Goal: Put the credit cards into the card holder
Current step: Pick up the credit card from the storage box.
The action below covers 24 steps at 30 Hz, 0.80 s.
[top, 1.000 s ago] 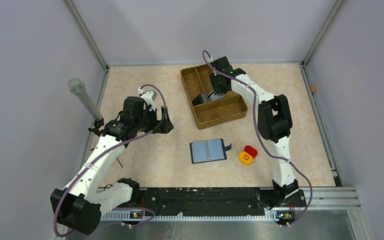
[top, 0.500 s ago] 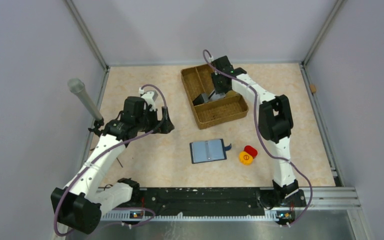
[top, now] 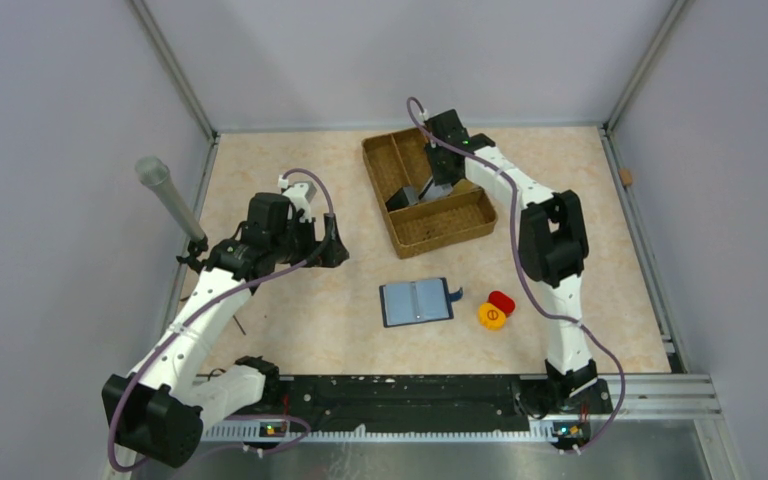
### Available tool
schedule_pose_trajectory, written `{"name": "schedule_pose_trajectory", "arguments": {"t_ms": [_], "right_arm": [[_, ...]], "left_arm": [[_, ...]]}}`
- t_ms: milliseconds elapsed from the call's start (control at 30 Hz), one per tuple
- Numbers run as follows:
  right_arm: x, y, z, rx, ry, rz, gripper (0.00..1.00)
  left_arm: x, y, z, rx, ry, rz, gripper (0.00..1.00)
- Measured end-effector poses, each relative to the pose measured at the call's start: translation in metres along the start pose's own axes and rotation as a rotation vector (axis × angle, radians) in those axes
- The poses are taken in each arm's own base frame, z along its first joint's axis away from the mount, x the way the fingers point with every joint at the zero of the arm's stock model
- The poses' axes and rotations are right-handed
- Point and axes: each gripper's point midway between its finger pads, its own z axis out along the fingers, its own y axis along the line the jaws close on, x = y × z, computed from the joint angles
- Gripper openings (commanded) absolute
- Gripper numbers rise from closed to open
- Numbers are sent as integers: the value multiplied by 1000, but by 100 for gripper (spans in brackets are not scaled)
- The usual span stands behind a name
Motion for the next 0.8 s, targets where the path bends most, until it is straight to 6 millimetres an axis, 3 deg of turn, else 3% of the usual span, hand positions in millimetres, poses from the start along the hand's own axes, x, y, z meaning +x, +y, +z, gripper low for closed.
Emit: {"name": "schedule_pose_trajectory", "arguments": {"t_ms": [567,800], "right_arm": [[-3,-2,-5,6,-7,-11,17],[-7,-4,-8,5,-20,-48,24]], "left_arm": [[0,-1,0,7,2,0,99],[1,-3,1,15,9,-1,99]]}}
